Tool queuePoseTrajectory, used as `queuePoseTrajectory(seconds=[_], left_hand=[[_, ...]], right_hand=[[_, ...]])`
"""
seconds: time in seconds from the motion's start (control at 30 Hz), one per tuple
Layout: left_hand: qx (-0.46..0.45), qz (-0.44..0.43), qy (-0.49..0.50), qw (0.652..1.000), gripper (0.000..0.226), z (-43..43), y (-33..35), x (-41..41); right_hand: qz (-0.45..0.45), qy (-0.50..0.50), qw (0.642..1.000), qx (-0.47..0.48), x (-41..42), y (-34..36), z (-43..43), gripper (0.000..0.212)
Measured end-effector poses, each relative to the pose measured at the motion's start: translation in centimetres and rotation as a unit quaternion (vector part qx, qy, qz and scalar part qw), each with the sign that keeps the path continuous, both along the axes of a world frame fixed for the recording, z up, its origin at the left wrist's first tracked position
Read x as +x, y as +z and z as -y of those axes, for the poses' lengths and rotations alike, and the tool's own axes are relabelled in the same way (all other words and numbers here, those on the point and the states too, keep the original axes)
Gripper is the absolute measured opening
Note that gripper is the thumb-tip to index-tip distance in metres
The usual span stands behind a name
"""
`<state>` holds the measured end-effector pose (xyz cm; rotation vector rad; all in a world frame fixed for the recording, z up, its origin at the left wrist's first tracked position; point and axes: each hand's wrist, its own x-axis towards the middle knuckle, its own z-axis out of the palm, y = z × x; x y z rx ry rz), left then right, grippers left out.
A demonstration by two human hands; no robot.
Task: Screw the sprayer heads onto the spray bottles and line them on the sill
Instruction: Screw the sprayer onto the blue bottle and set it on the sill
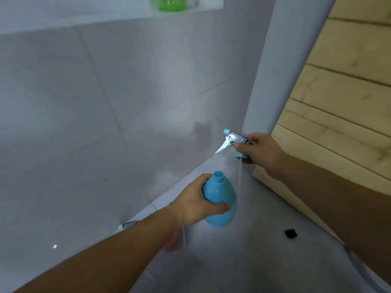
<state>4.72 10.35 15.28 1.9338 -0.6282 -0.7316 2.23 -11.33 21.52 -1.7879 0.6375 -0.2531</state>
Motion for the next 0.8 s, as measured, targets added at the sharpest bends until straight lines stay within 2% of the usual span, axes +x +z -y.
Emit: queuePoseTrajectory(seconds=[0.17,0.27,0.4,0.5,0.67,0.8], left_hand=[[0.005,0.071,-0.028,0.997,0.065,-2.3,7.1,-1.4],[-0.004,0.078,-0.027,0.997,0.058,-3.8,10.2,-2.6],[-0.015,0.073,-0.032,0.997,0.056,-5.6,13.0,-4.5],[-0.02,0.063,-0.04,0.997,0.061,-6.5,14.2,-5.7],[0.006,0.112,-0.08,0.99,0.062,-7.5,14.8,-6.9],[0.008,0.12,-0.092,0.988,0.064,-7.7,14.9,-7.2]], right_hand=[[0.137,-0.019,0.99,0.008,-4.1,10.7,-2.2,0.019],[0.215,-0.037,0.976,0.02,-6.6,15.5,-3.6,0.023],[0.275,-0.041,0.96,0.03,-9.7,19.4,-5.8,0.027],[0.287,-0.033,0.957,0.016,-11.2,20.1,-7.6,0.028],[0.271,-0.038,0.962,-0.002,-12.2,19.4,-9.0,0.036],[0.275,-0.046,0.96,0.014,-12.6,19.2,-8.8,0.034]])
